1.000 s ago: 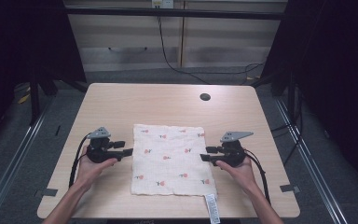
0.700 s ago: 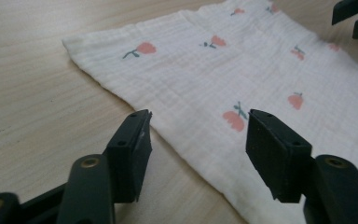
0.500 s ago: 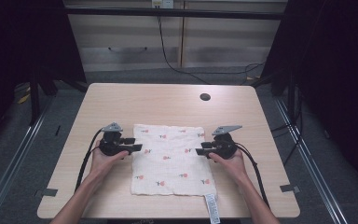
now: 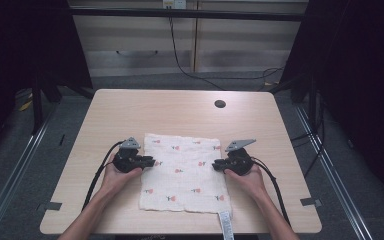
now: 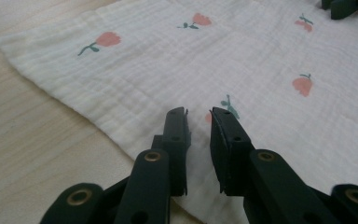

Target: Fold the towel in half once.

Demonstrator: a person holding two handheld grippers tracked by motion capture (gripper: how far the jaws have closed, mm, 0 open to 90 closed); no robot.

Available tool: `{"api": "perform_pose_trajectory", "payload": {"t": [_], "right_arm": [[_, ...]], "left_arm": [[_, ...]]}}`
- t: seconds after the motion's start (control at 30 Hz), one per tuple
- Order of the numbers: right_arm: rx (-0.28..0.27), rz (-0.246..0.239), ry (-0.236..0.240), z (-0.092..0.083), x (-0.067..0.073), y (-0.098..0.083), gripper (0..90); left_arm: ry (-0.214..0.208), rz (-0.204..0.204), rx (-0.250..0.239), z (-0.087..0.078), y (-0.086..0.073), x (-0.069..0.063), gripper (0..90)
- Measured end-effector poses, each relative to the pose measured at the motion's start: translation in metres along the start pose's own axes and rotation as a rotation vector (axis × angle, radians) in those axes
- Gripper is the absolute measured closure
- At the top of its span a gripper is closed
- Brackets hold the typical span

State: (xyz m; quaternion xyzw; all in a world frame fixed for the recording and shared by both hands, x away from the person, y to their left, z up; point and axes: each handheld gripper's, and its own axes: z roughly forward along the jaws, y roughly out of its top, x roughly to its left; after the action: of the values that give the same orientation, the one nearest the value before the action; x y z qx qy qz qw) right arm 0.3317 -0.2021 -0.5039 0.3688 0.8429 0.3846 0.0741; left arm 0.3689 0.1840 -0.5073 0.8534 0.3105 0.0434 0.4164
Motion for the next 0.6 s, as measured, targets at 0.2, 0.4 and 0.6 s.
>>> {"api": "perform_pose_trajectory", "payload": {"t": [0.2, 0.4, 0.6], "right_arm": [[0.006, 0.007, 0.008, -0.009, 0.000, -0.009, 81.4], [0.016, 0.009, 0.014, -0.017, 0.004, -0.016, 83.6], [0.028, 0.009, 0.042, -0.022, 0.016, -0.022, 82.9]], "left_arm": [[-0.015, 0.011, 0.005, -0.003, -0.005, -0.006, 85.5], [-0.027, 0.033, 0.017, -0.008, -0.010, -0.017, 86.9], [-0.065, 0.027, 0.006, -0.012, -0.017, -0.019, 86.9]]}}
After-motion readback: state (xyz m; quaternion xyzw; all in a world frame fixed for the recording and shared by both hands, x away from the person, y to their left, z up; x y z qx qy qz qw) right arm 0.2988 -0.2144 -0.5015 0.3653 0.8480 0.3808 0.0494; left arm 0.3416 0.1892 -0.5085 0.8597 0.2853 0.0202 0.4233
